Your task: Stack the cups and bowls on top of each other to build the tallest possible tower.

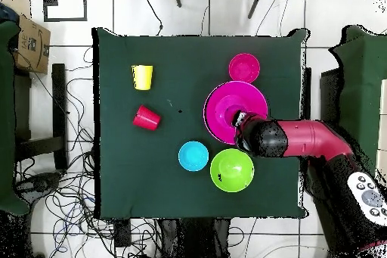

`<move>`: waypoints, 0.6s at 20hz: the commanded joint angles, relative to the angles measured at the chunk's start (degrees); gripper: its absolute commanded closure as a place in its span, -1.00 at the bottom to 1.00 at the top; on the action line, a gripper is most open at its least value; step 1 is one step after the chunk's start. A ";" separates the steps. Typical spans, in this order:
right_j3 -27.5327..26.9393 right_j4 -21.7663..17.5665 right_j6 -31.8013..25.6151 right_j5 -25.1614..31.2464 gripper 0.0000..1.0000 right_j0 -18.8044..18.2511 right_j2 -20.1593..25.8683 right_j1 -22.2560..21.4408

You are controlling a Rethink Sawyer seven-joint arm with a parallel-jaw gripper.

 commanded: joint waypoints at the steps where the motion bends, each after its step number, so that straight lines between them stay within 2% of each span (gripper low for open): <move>1: 2.43 -1.63 -5.04 0.52 1.00 1.67 0.35 1.15; 4: 2.47 -2.41 -5.11 -1.40 1.00 1.36 0.69 1.60; 5: 2.51 -3.40 -5.45 -2.86 -1.00 1.31 0.92 1.51; 7: 2.22 -3.60 -4.92 -3.33 -1.00 1.62 0.67 1.36; 8: 2.10 -4.51 -2.60 -6.96 -1.00 2.15 0.07 0.67; 12: 2.22 -3.10 -4.16 -5.03 -1.00 1.16 1.02 0.93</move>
